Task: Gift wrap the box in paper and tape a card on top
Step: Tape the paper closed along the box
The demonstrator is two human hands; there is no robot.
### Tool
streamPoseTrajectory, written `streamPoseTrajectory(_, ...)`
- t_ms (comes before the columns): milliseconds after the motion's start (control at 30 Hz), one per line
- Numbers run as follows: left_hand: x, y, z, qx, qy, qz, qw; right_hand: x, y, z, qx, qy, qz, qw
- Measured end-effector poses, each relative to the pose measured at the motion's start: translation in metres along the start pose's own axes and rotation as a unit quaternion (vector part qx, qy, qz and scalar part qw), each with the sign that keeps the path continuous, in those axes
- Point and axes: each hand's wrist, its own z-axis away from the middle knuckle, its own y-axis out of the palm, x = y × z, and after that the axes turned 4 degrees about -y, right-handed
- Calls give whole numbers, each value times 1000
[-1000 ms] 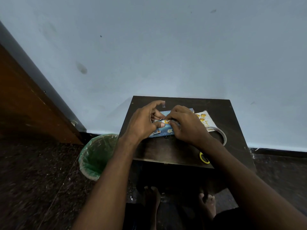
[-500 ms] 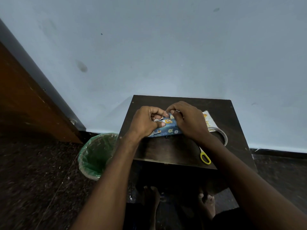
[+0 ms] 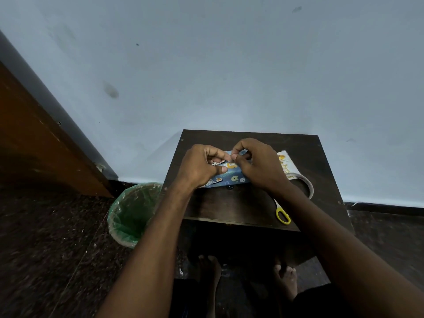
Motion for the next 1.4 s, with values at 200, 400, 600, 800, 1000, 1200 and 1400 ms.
streamPoseTrajectory(200,-4,0,0,0,-1,10,1000,1,-4,-5,24,22,29,999)
streamPoseTrajectory(400,-8,-1,0,-4,-10,-50,999,3,-9,-13,60,43,31,997)
streamPoseTrajectory(600,-7,0,-2,-37,-39,-39,998,6,-8,-16,74,43,50,995)
streamPoseTrajectory(800,-8,8,-4,-70,-46,-49,995,5,-4,-18,84,36,79,993)
streamPoseTrajectory(1000,-9,9,-5,-69,-47,-49,995,5,-1,-19,85,32,96,991)
streamPoseTrajectory(1200,-9,9,-3,-62,-47,-52,996,5,5,-19,69,30,120,990)
streamPoseTrajectory(1400,-10,8,-3,-65,-45,-46,996,6,6,-18,59,18,139,988)
